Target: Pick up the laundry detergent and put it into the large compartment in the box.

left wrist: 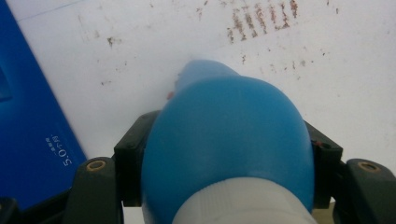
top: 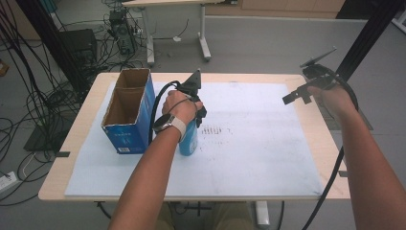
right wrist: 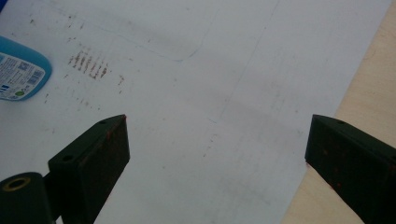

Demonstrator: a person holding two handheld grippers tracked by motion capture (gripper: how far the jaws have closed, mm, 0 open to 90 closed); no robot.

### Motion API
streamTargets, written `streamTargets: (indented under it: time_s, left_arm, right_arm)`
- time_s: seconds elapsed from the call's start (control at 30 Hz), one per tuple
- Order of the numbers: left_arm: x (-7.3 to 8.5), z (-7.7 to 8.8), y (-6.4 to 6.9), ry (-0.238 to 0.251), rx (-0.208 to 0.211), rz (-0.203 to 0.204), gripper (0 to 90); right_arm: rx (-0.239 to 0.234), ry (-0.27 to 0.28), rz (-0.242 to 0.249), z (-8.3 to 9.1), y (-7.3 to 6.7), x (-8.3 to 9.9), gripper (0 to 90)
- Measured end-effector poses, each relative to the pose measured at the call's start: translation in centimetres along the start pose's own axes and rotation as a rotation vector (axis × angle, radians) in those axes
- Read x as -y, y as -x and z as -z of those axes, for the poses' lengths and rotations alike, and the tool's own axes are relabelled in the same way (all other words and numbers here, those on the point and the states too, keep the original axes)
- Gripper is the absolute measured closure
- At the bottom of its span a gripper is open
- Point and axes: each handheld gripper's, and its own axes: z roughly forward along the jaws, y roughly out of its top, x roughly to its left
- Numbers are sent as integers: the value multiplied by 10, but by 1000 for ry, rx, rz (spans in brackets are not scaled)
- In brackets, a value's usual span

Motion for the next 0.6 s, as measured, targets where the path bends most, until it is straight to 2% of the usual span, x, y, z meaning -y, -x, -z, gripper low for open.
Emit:
streamTargets:
  time_s: [0.1,0.6]
  left_arm:
    - [1,0,1,6,-17,1,382]
    - [2,0,3,8,-24,16,389]
  right_arm:
    - [0,1,1,0,0,0,63]
    - [0,5,-4,3,0,3,63]
